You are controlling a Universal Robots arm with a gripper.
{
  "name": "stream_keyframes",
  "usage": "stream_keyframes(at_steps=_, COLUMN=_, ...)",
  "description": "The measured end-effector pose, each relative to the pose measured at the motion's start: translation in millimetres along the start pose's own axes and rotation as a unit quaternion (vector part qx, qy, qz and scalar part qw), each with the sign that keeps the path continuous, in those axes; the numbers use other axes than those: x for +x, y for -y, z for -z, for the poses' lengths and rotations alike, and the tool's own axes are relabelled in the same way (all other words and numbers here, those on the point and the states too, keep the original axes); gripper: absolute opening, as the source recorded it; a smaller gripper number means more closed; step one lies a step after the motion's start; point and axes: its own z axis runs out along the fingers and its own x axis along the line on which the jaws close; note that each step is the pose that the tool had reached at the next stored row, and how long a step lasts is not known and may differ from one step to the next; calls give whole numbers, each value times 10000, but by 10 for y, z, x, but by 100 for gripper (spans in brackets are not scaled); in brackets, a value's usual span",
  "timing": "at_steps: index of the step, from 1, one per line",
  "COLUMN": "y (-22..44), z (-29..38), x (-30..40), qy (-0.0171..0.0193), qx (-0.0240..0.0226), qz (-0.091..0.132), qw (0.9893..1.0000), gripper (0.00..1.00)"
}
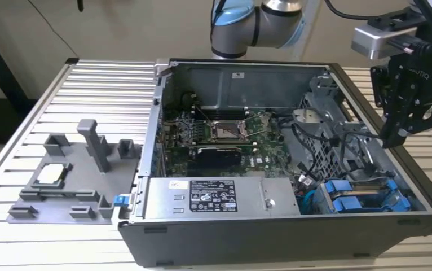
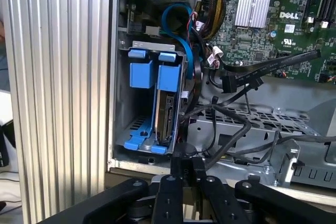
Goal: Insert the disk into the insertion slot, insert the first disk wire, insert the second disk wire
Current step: 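Insert the first disk wire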
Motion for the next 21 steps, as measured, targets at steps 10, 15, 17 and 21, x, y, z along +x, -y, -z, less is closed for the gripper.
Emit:
stream_keyframes(at_steps=10, y=-2, z=-9, x=-2, qy=-24, qx=-14, qz=6, qw=10000, gripper=19)
stream_keyframes(at_steps=15, y=-2, z=-10, x=-2, qy=-24, qx=-16, qz=6, qw=10000, gripper=19)
stream_keyframes(at_steps=17, y=-4, z=-15, x=9, qy=-24, qx=-20, qz=6, qw=10000, gripper=19)
stream_keyframes(at_steps=21, y=-17, z=-36, x=104, qy=-18, qx=-64, qz=2, qw=10000, gripper=19)
